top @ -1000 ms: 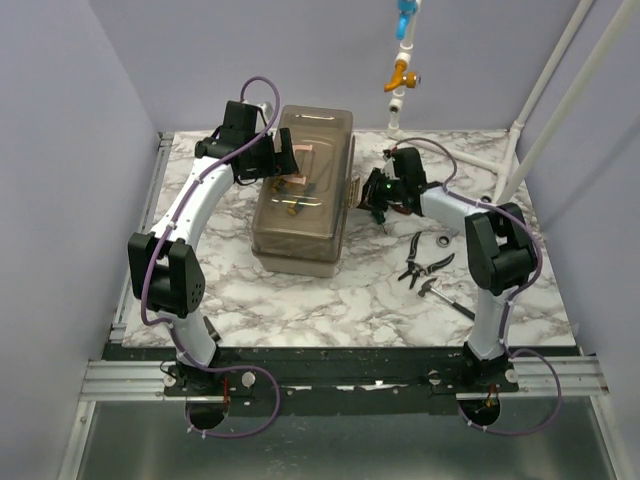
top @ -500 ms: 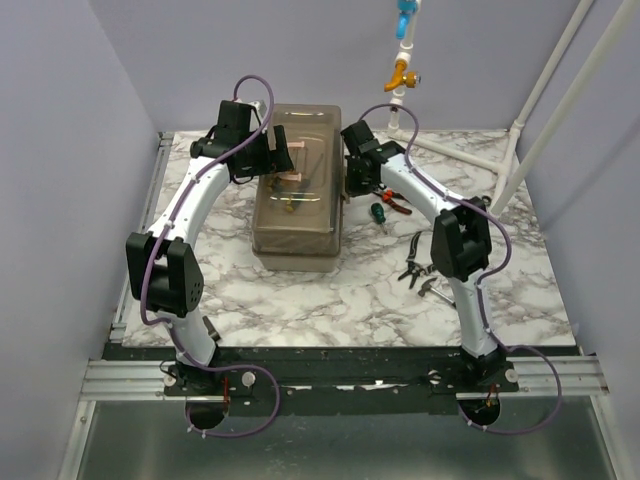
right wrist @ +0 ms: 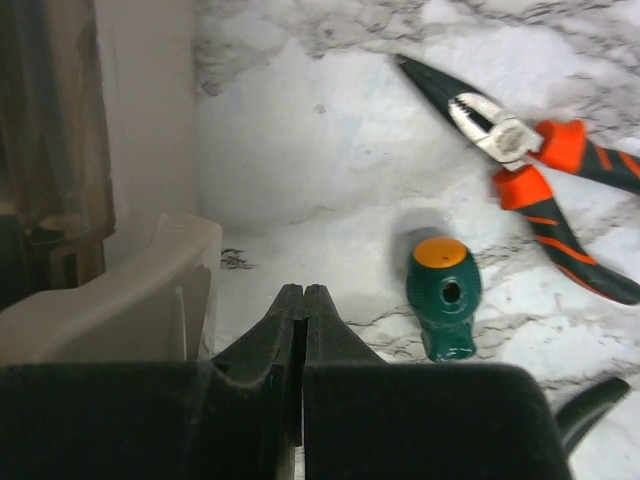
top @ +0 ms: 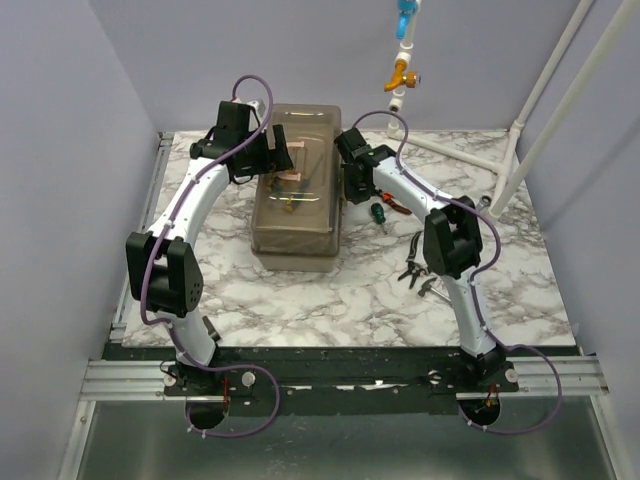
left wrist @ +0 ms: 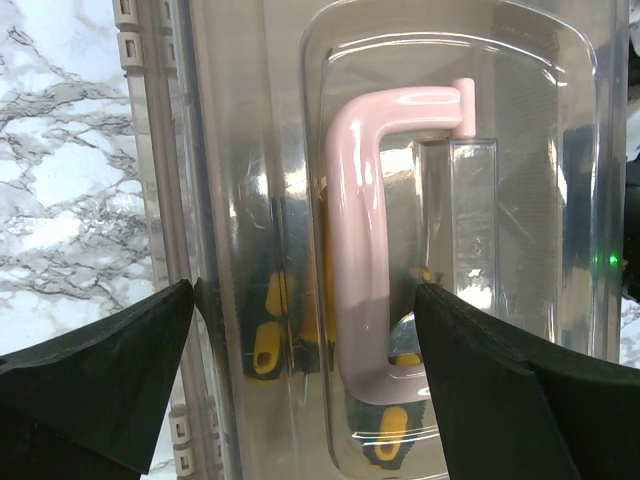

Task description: Pack the tool kit

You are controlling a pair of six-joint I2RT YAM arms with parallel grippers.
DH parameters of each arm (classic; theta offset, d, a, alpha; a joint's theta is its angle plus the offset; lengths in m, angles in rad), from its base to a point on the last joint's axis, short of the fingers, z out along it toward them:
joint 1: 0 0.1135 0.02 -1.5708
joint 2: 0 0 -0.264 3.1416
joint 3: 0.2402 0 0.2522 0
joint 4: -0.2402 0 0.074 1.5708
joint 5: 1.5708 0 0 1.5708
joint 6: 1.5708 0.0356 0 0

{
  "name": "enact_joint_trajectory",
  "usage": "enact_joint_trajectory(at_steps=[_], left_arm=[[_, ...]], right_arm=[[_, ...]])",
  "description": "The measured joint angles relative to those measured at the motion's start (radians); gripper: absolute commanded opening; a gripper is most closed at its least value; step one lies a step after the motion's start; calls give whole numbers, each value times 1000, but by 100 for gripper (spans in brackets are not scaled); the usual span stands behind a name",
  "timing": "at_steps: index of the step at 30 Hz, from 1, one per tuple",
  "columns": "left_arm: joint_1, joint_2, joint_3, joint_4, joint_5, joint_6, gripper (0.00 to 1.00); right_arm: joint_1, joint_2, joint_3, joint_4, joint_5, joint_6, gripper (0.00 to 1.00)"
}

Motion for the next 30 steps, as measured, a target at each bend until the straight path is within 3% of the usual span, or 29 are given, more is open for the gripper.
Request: enact_joint_trajectory(at_steps=[9,19,21,26,30], left_arm=[[26,0,-29,70,-1,-8,92],[44,-17,-84,159,-16,-28,94],[41,-24,-85,156,-34,-32,98],[24,-61,-86,98,-82,-32,99],[-2,-147,-93,31,-106,-27,98]], right_arm=[[-19,-117,-328,383,-291,48,1],[-27,-93,-316,437,-367,113,2],[-27,-113,-354,473,-360,116,3],[-1,-274,-528,549,-340,109,20],[17,-473,-640,588,-290,88,54]])
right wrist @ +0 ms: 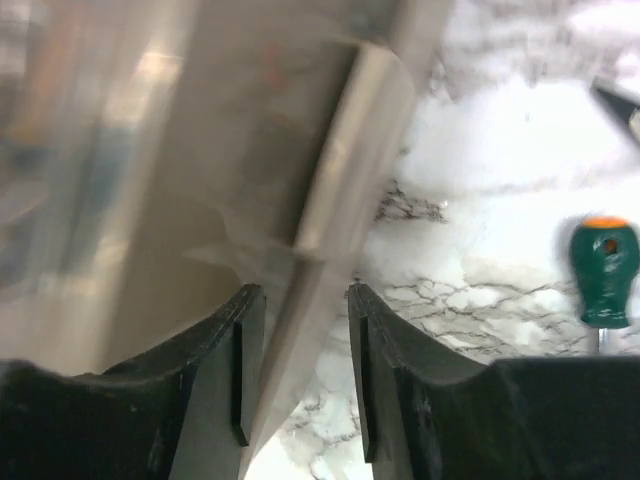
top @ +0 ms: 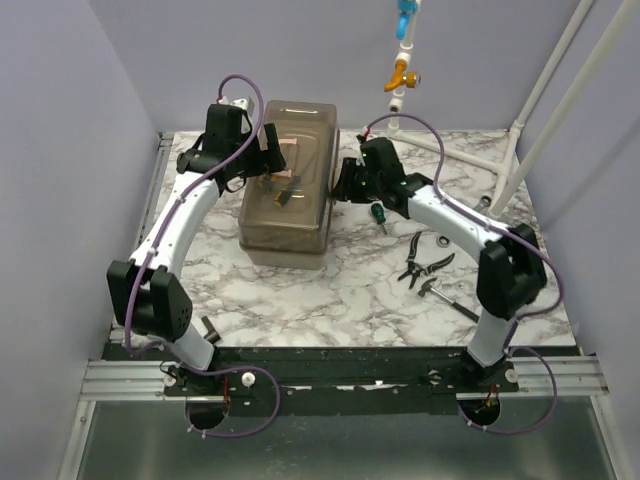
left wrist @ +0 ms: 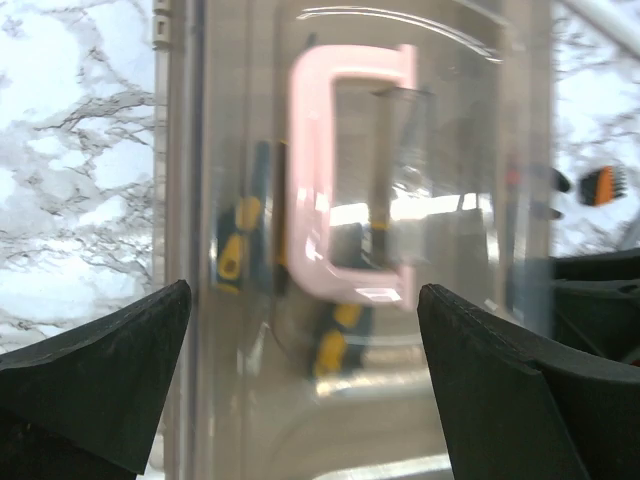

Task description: Pack the tool kit

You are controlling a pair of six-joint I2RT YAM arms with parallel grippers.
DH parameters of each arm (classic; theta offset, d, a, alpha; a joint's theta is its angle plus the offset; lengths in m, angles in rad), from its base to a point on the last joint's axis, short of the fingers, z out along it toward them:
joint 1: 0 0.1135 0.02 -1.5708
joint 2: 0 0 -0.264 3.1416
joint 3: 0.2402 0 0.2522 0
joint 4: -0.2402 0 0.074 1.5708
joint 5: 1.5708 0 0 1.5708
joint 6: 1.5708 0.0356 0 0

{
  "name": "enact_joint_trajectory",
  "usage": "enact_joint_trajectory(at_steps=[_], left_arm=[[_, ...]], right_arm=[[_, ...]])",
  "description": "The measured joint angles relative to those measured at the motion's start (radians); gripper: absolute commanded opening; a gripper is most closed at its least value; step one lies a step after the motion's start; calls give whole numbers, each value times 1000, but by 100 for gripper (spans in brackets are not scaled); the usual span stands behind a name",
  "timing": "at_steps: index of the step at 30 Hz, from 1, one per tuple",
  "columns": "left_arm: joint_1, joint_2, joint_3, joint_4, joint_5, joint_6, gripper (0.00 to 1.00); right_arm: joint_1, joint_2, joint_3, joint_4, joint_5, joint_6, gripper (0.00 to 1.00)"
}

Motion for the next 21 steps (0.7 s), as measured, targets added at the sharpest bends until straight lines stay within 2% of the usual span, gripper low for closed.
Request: enact_joint_trajectory(at_steps=[3,6,10,14,18,21], left_arm=[[-19,-92,-5,-29,-10,-2,98],[-29,-212,-44,-29,-33,-9,99],[-13,-423,-192,7,-111,-29,98],[85,-589,-379,37,-188,-77,99],[195,-648,-547,62,-256,-137,98],[215,-637,-652,84,-269,-171,98]], right_arm=[[11,-149,-54,60,42,-11,75],[18,-291,-127,101,95,-16,83],[20,-441,-270,129,197,-18,85],[19,-573,-381,137,273,-16,85],[19,-732,-509,147,362,2,86],[19,-835,-586,158,439,9,87]])
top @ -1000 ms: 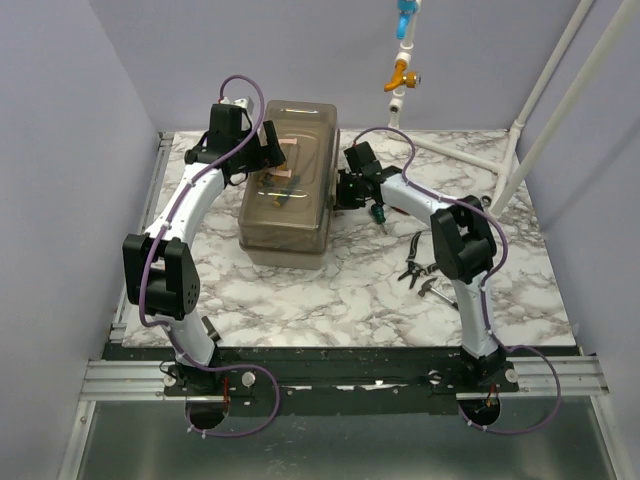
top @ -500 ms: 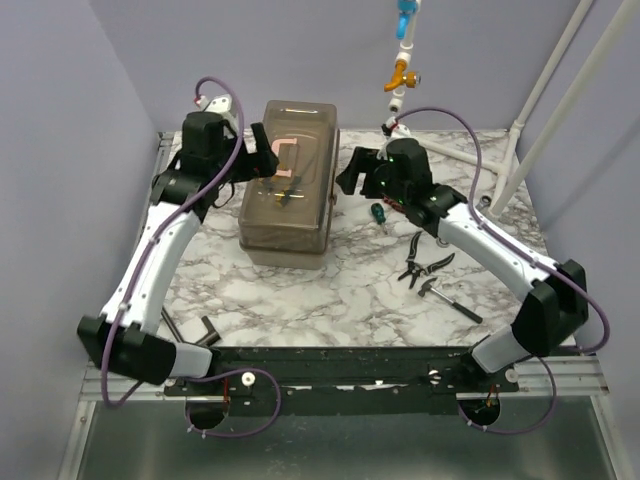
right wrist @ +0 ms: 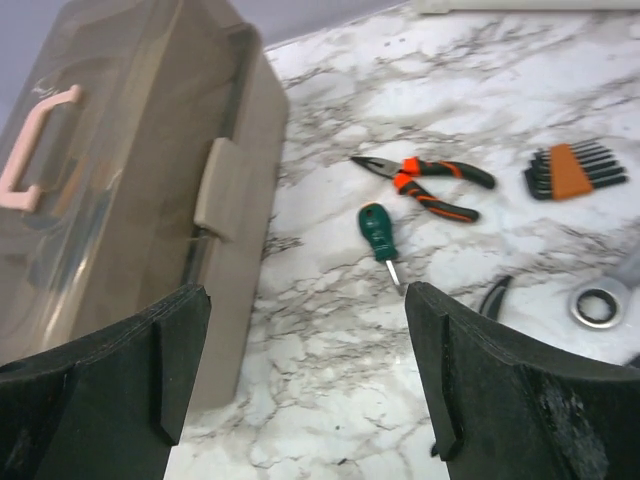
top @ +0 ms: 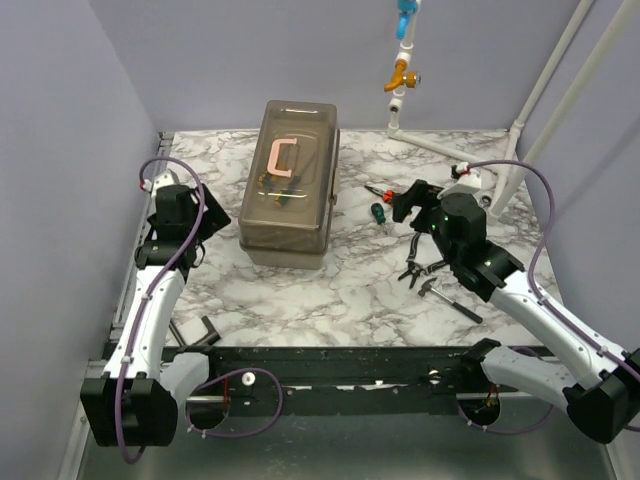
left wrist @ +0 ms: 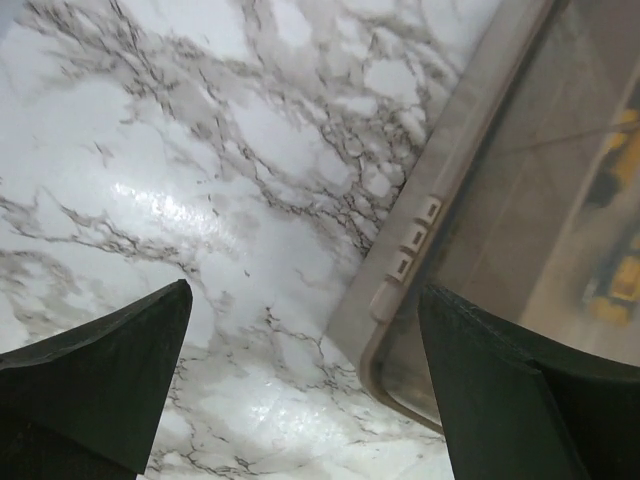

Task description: Pack the tool kit

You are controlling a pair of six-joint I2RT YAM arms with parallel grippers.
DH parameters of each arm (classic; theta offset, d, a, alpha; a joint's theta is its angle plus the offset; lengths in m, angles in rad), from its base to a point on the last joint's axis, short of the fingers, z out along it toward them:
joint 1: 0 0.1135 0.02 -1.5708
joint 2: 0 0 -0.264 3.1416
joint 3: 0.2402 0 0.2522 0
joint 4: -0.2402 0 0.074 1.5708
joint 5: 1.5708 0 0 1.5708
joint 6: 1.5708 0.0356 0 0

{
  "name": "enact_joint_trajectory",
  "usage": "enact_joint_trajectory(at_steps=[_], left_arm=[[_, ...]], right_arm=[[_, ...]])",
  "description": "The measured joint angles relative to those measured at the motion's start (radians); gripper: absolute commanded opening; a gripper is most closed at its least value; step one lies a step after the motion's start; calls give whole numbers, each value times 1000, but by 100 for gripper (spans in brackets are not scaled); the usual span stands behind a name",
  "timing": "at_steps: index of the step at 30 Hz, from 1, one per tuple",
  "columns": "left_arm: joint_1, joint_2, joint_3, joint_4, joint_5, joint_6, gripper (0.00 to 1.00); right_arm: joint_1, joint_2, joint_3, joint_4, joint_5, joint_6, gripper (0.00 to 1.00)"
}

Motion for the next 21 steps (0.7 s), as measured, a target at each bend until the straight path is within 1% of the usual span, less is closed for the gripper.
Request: enact_joint_trajectory(at_steps=[3,7,9,12,13,16,19,21], left_arm=[[0,35,-118,88,29,-24,98],[-20,89,-229,181,63,-37,98],[-52,111,-252,215,55,-34,98],[-151,134,-254,249,35,-11,99],[-195,141,-250,262,28,-1,98],[-280,146,-235,307,1,21,98],[-286,112,-240,357,-63,49,98],[-284,38,-284,423,-115,82,98]], right_arm=[[0,-62,-60,2,77,0,87],[0,-108,-122,-11,150,-1,87],[-1,-132,-148,-16,175,-1,88],[-3,-161,-179,-5,186,-11,94],[-4,-169,-193,6,186,-21,100],[-9,-183,-251,57,180,-60,100],[-18,-198,-329,135,157,-104,100],[-24,-206,-376,185,145,-128,100]])
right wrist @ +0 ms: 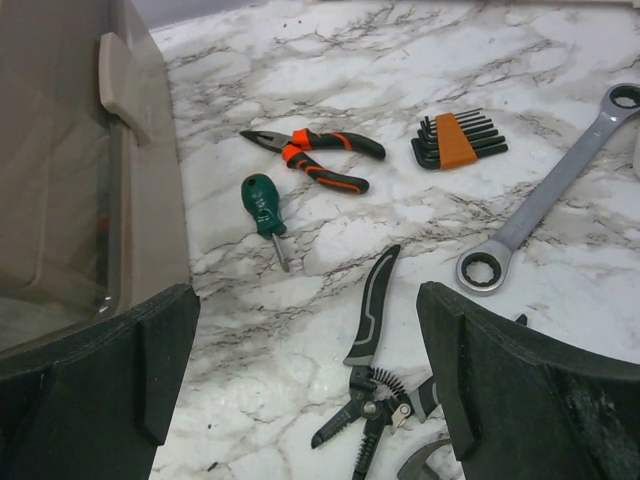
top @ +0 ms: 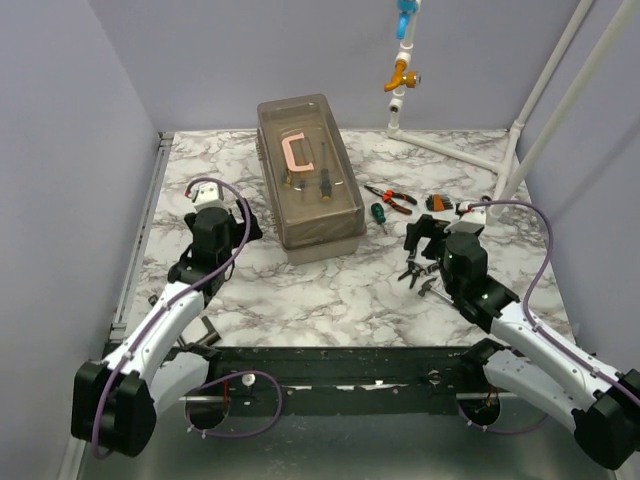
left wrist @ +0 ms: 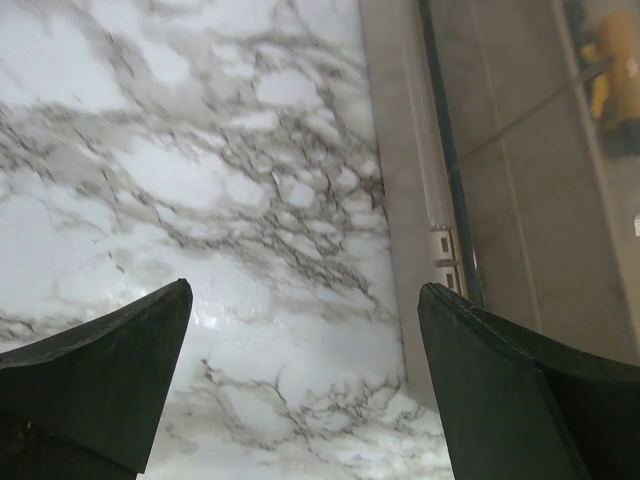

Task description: Pack the tool kit

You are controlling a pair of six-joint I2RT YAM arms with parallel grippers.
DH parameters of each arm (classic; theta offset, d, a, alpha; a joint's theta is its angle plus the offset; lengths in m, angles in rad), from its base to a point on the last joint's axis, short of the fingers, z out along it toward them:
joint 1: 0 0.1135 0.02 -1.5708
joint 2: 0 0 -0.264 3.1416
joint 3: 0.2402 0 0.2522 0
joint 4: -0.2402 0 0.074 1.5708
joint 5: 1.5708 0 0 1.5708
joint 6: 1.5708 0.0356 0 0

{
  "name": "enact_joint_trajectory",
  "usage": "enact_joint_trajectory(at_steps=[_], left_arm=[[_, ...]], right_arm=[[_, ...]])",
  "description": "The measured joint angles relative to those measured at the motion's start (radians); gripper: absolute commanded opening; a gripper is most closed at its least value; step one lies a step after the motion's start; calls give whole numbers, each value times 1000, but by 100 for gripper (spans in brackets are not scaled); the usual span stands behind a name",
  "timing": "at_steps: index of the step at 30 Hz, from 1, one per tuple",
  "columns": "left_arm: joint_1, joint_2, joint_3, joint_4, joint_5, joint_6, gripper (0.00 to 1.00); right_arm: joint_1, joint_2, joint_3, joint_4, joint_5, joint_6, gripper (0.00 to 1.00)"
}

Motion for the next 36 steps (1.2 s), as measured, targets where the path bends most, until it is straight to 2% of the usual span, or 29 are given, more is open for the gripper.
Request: enact_joint_trajectory(at_steps=[5,9,12,17,25,28,30,36], left_arm=[[0,-193,-166,196,-83,122,98],[1,-259,-294,351,-130,266,98],[28,-254,-372,470,-147,356,99],[128,-151,-417,626,-121,410,99],[183,81,-436,923,-10,452,98],[204,203,-457,1118,38,472,98],[209,242,-462,1141,61,486,98],[240,248,-438,1157,68,461,98]], right_arm=[[-66,30,-48,120,-32,-50,100],[-206,100,-59,227,-104,-76,100],[-272,134,-134,369,-132,-110,100],[-303,259,-316,680,-163,-231,100],[-394,612,-324,1081,-206,-290,99],[-410,739,-324,1208,-209,-287,98],[-413,797,-316,1226,-210,-283,99],[-437,800,-293,1248,-216,-270,100]])
